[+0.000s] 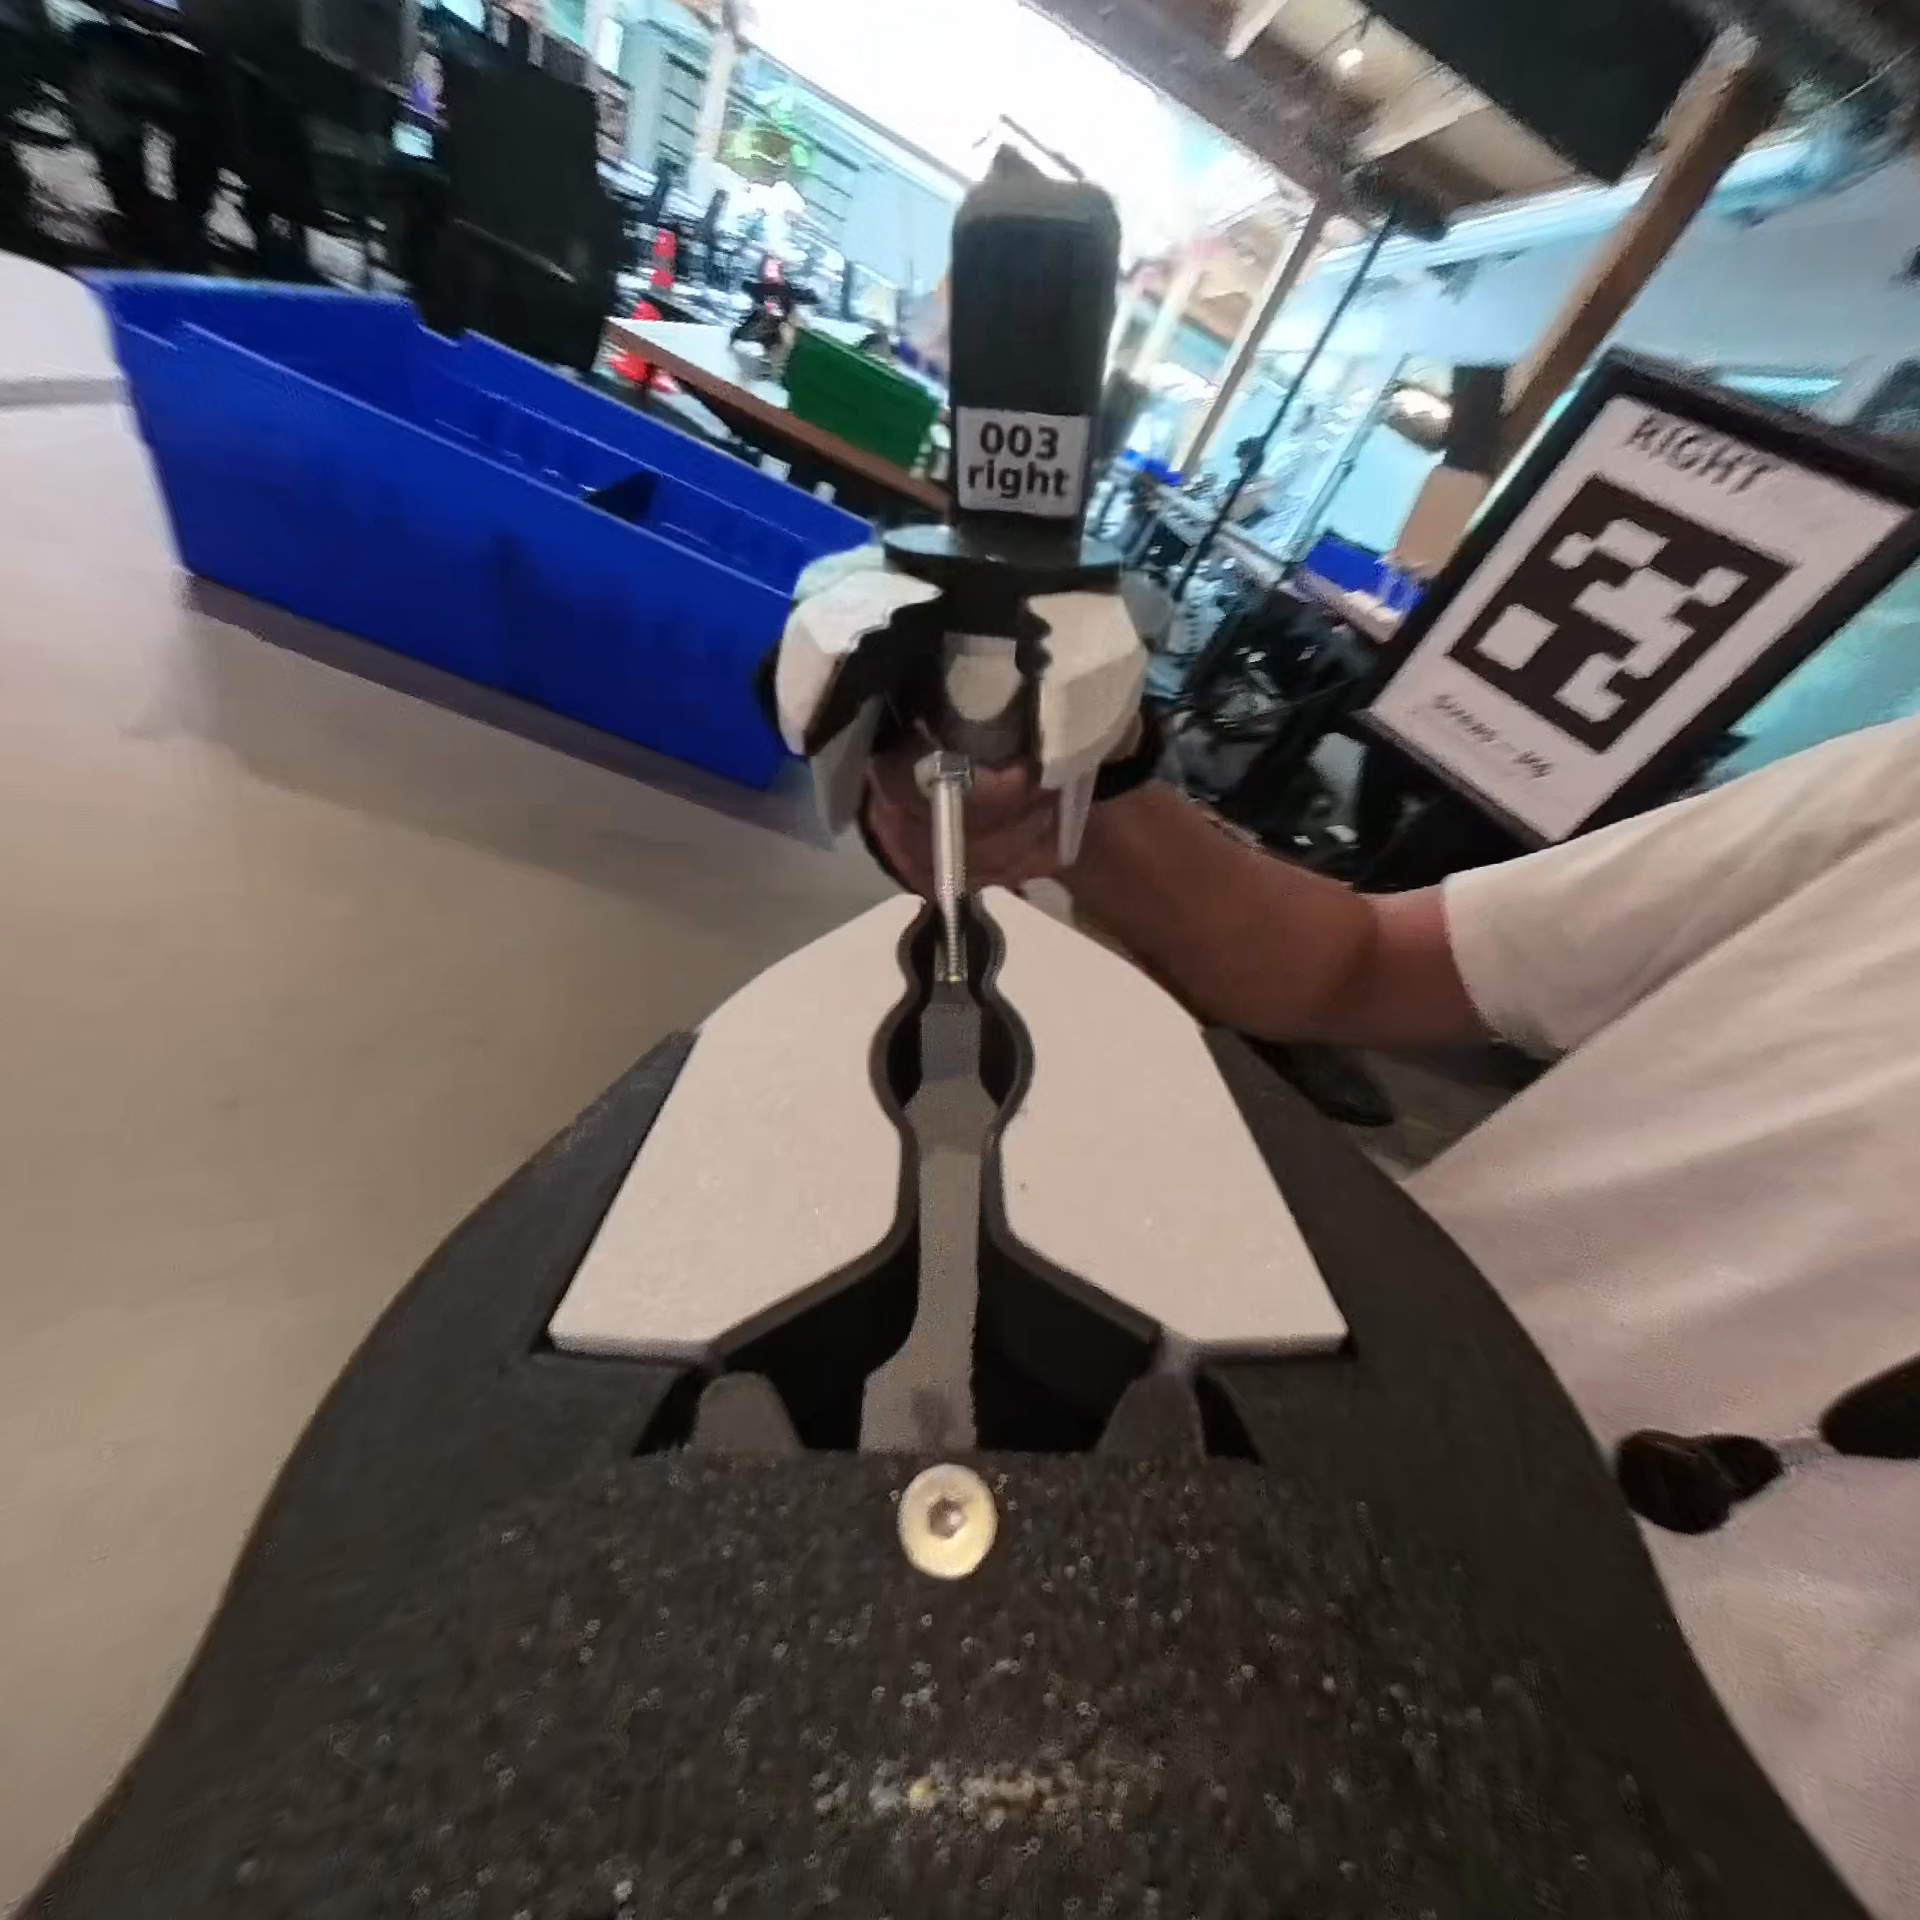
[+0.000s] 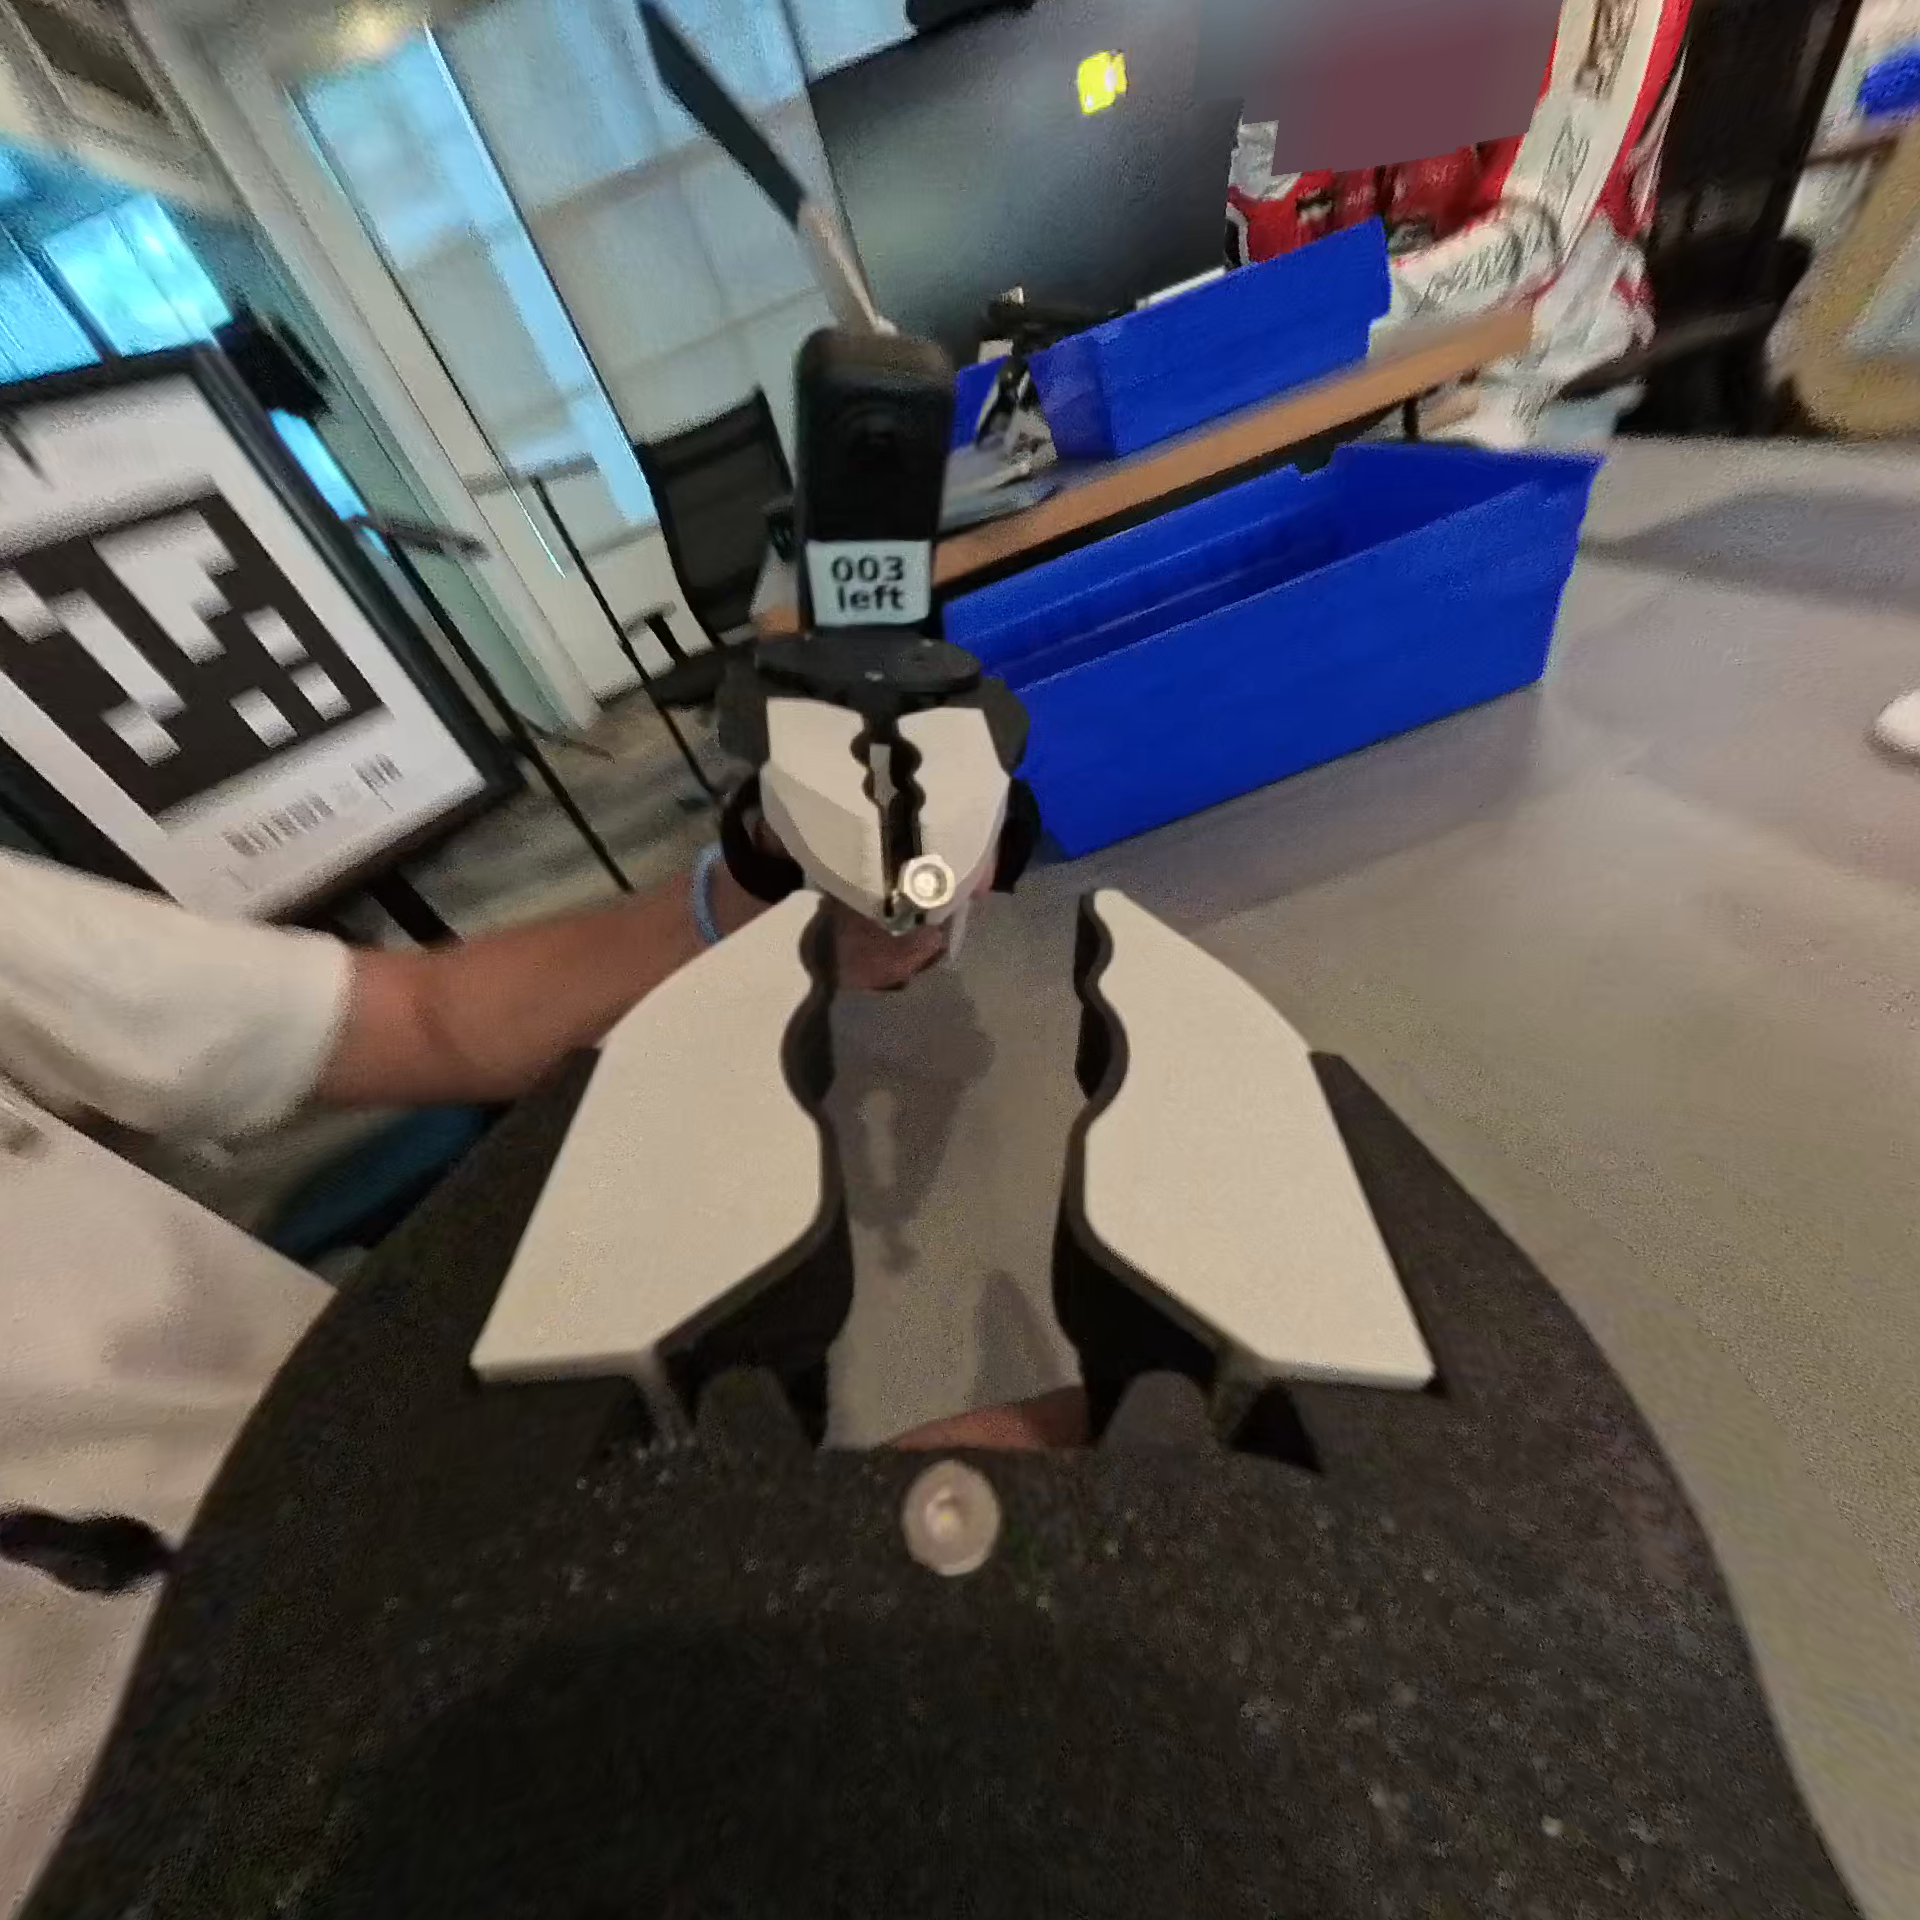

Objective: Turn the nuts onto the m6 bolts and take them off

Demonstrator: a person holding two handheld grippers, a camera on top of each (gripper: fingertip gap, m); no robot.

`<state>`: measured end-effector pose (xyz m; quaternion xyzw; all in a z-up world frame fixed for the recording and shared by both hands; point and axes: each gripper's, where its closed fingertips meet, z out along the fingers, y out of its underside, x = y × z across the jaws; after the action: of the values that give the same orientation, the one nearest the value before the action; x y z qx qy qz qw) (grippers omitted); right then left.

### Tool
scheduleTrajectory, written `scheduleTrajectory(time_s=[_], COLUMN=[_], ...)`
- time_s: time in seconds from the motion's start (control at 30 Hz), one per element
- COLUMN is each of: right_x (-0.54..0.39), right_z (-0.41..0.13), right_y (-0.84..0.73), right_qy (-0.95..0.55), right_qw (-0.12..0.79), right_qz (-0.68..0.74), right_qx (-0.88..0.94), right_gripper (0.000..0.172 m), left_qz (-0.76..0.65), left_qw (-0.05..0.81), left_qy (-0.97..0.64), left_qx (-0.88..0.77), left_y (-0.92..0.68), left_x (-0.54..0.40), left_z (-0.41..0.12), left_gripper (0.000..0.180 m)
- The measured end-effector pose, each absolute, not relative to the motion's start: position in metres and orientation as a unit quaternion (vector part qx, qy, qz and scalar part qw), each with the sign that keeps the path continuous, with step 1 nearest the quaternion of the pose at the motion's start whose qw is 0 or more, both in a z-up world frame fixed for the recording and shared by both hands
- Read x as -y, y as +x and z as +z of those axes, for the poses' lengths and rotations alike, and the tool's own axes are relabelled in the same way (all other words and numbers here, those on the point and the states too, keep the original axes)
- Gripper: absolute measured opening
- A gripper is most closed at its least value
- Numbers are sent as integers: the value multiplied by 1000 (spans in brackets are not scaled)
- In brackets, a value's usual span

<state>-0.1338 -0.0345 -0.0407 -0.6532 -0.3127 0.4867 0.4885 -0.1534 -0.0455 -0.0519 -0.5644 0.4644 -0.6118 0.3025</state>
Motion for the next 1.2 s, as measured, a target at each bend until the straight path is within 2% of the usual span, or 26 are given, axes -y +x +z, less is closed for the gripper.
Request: scheduleTrajectory(time_s=[0.07, 0.2, 0.43, 0.5, 0.6, 0.8, 1.0, 1.07, 1.2], right_x=[24, 21, 19, 18, 24, 37, 52, 58, 53], right_z=[-40, -57, -67, -64, -66, -59, -47, -44, -46], right_y=[-129, -130, -139, -138, -139, -136, -135, -134, -131], right_qy=[-670, -701, -711, -704, -705, -685, -615, -584, -594], right_qw=[459, 360, 335, 341, 334, 397, 530, 575, 586], right_qz=[530, 592, 599, 604, 599, 536, 397, 327, 286], right_qx=[244, 170, 152, 152, 180, 294, 427, 471, 471], right_gripper=[39, 40, 33, 19, 9, 8, 6, 0, 0], left_qz=[-585, -534, -502, -496, -491, -568, -681, -706, -702], left_qw=[330, 358, 354, 354, 347, 295, 188, 158, 156], left_qy=[-573, -594, -605, -605, -607, -590, -559, -549, -551], left_qx=[-470, -483, -505, -512, -520, -492, -435, -419, -424], left_y=[-156, -157, -153, -152, -151, -148, -146, -146, -143], left_x=[39, 28, 29, 31, 33, 44, 60, 63, 64], left_z=[-51, -59, -74, -76, -80, -71, -62, -60, -66], left_gripper=[5, 5, 5, 5, 5, 5, 5, 4, 5])
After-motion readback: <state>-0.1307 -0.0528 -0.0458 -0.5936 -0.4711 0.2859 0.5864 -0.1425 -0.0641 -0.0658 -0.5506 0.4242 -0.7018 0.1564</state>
